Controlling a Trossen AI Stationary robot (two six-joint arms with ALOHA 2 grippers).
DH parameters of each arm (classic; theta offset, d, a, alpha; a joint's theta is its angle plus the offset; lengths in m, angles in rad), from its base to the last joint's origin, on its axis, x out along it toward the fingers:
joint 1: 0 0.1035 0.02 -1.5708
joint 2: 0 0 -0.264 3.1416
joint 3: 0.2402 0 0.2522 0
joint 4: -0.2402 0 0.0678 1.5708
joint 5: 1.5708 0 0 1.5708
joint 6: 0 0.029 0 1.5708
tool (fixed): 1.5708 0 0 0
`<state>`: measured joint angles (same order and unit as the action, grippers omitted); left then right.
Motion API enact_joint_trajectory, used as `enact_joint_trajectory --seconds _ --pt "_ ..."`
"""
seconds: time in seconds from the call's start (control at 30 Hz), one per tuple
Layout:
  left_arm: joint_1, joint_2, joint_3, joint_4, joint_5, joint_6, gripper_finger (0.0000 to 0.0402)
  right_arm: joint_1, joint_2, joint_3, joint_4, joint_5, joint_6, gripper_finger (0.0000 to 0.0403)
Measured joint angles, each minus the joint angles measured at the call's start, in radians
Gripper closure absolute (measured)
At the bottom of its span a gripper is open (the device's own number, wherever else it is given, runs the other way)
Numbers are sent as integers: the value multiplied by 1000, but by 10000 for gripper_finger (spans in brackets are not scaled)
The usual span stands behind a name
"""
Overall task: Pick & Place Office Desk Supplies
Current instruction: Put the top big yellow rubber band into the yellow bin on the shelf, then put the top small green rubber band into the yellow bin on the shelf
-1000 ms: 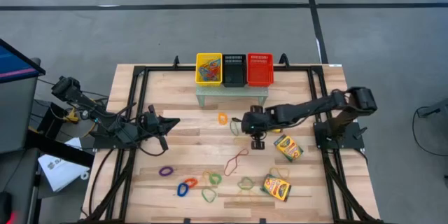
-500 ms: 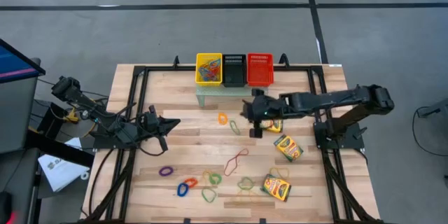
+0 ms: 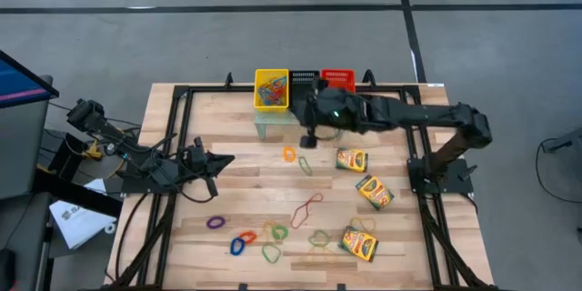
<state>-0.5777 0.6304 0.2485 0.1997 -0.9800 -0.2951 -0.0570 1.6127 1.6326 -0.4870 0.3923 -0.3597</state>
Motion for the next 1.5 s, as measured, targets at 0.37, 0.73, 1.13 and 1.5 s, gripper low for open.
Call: enact_joint_trajectory --seconds 0.37,0.73,1.13,1.5 --pt "0 0 0 3 72 2 401 -210 284 289 23 2 -32 403" --pt "-6 0 0 2 99 3 401 -296 471 403 -49 2 19 403" --pt "-6 0 0 2 105 2 401 -291 461 405 -88 2 46 386" --pt "-6 0 0 3 123 3 402 -288 468 404 -90 2 44 257"
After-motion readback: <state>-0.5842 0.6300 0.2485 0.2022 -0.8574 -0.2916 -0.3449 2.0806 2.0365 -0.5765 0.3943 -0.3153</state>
